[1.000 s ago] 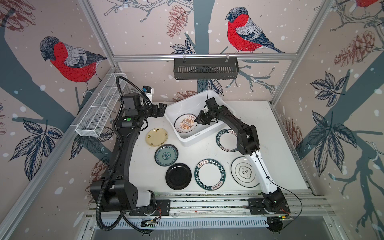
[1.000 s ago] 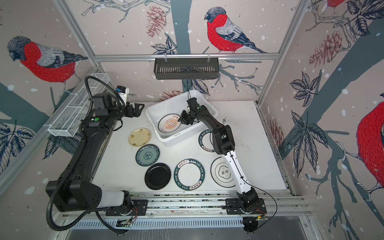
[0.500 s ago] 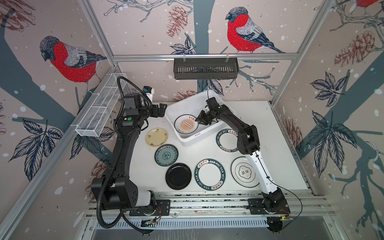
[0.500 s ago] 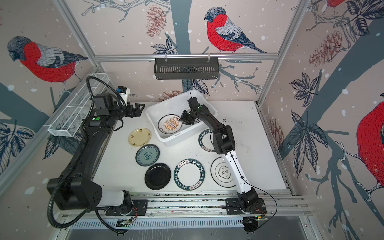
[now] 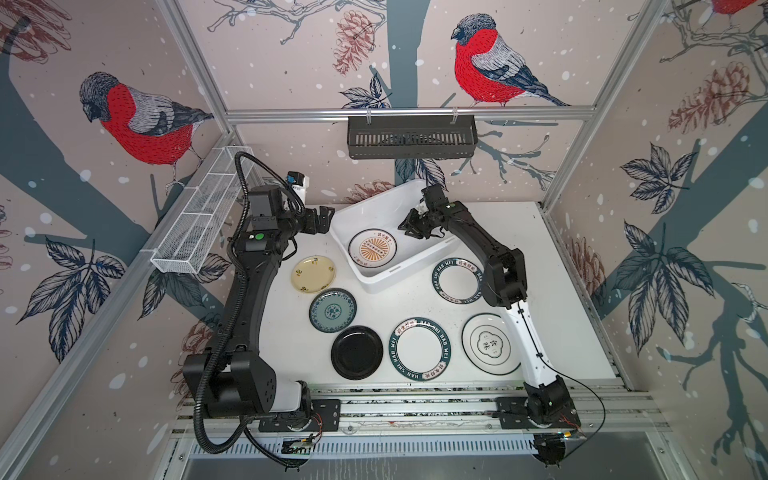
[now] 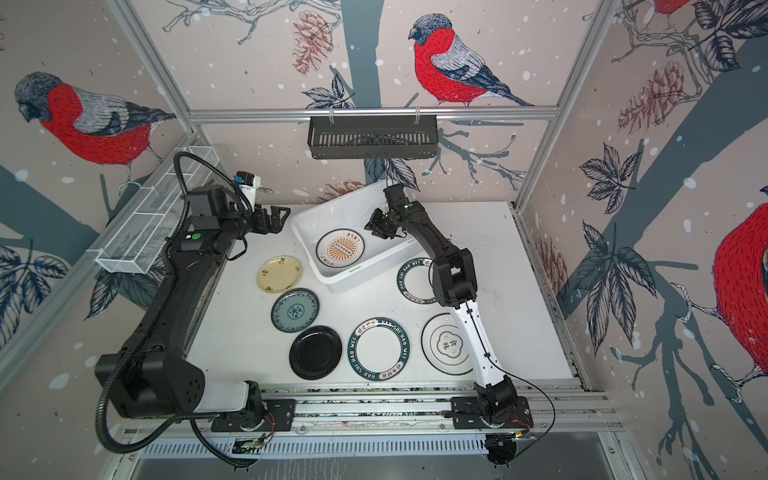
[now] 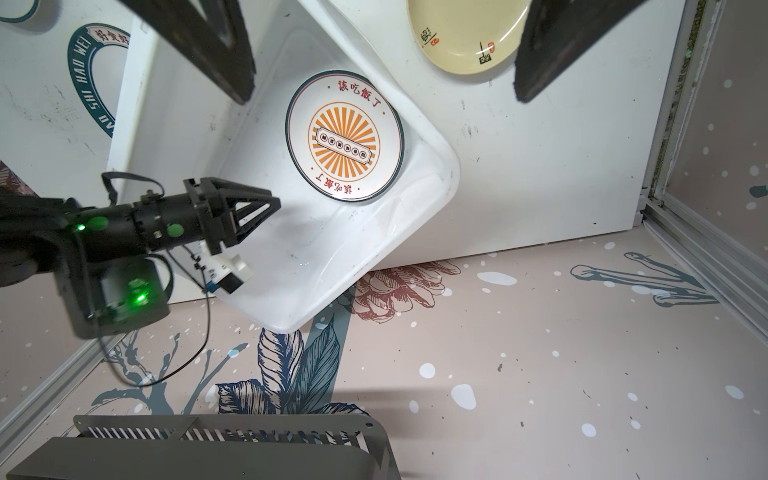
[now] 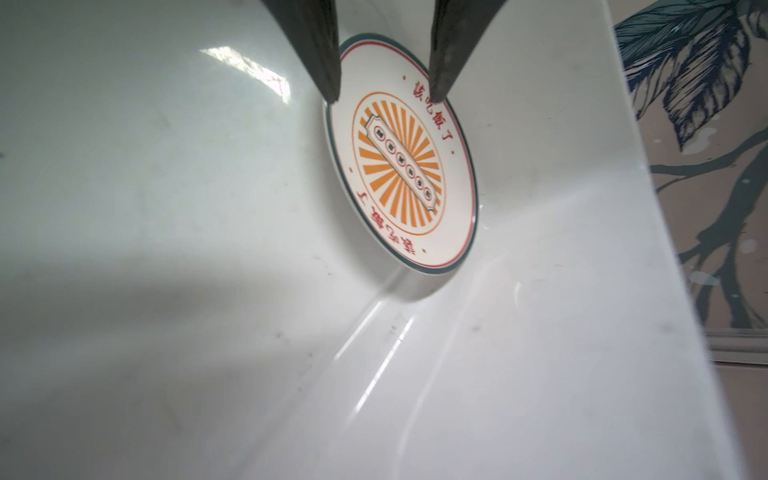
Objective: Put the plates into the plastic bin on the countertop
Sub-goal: 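Open the right gripper and lift it away from the plate, then move the right gripper to the green-rimmed HAO SHI HAO WEI plate's edge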
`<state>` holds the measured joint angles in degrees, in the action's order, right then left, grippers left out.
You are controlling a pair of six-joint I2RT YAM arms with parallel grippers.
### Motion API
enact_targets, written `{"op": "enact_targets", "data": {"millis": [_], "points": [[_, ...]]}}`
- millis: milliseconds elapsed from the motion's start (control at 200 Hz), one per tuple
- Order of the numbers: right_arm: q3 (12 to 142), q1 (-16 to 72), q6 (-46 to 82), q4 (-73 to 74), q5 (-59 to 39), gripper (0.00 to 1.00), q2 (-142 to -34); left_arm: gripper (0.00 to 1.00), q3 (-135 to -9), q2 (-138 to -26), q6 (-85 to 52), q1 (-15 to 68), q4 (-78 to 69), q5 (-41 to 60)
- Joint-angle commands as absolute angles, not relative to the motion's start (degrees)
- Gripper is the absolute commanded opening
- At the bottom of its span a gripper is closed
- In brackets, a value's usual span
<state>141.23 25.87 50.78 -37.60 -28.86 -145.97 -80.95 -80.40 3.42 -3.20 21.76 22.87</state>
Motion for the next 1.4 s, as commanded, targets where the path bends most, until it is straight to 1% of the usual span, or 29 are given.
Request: {"op": "enact_targets", "data": {"millis": [0, 215, 420, 485, 555, 615, 705, 786, 866, 986, 1116, 1266, 1396], "points": [[141.6, 25.4, 49.9, -34.7, -28.5, 0.38, -142.2, 0.96, -81.9, -80.6, 4.0, -3.3, 19.6, 23.6], [137.1, 25.4, 44.2, -39.5, -28.1, 0.36, -132.7, 0.96, -83.1, -80.5, 5.2, -3.3, 20.6, 23.7], [124.6, 25.0, 37.7, -42.0, -25.6, 0.35, -116.9, 0.97, -84.6, -80.3, 7.2, -3.4, 23.1, 23.1], [117.9, 24.4, 36.9, -41.1, -23.9, 0.35, -110.1, 0.96, -84.7, -80.0, 8.1, -3.3, 23.7, 23.0], [106.6, 23.1, 37.7, -37.7, -21.9, 0.35, -101.2, 0.96, -84.4, -79.4, 9.2, -3.3, 23.8, 23.7], [93.5, 20.5, 41.6, -31.5, -20.4, 0.35, -92.1, 0.97, -84.0, -78.9, 10.0, -3.3, 23.7, 24.5], [74.1, 15.1, 49.3, -19.9, -22.4, 0.35, -80.4, 0.96, -84.7, -79.4, 10.4, -3.3, 25.1, 25.6], [63.9, 11.1, 52.3, -16.4, -22.0, 0.34, -73.5, 0.97, -86.2, -80.4, 10.3, -3.2, 26.6, 27.0], [57.4, 7.8, 53.0, -16.6, -20.2, 0.36, -68.5, 0.97, -87.8, -81.2, 10.5, -2.9, 27.9, 28.6], [49.6, 2.9, 54.3, -17.3, -19.8, 0.37, -65.7, 0.97, -88.8, -81.7, 12.0, -1.8, 29.3, 28.8], [41.5, -1.6, 55.4, -11.8, -25.4, 0.37, -67.6, 0.96, -89.1, -81.8, 14.0, 0.3, 31.0, 28.0], [41.0, -3.0, 51.9, -9.9, -26.9, 0.39, -71.5, 0.96, -88.2, -81.6, 15.1, 2.3, 31.6, 27.0], [43.3, -3.7, 48.1, -10.2, -29.0, 0.39, -78.1, 0.97, -87.2, -81.0, 14.1, 2.8, 30.7, 26.9]]}}
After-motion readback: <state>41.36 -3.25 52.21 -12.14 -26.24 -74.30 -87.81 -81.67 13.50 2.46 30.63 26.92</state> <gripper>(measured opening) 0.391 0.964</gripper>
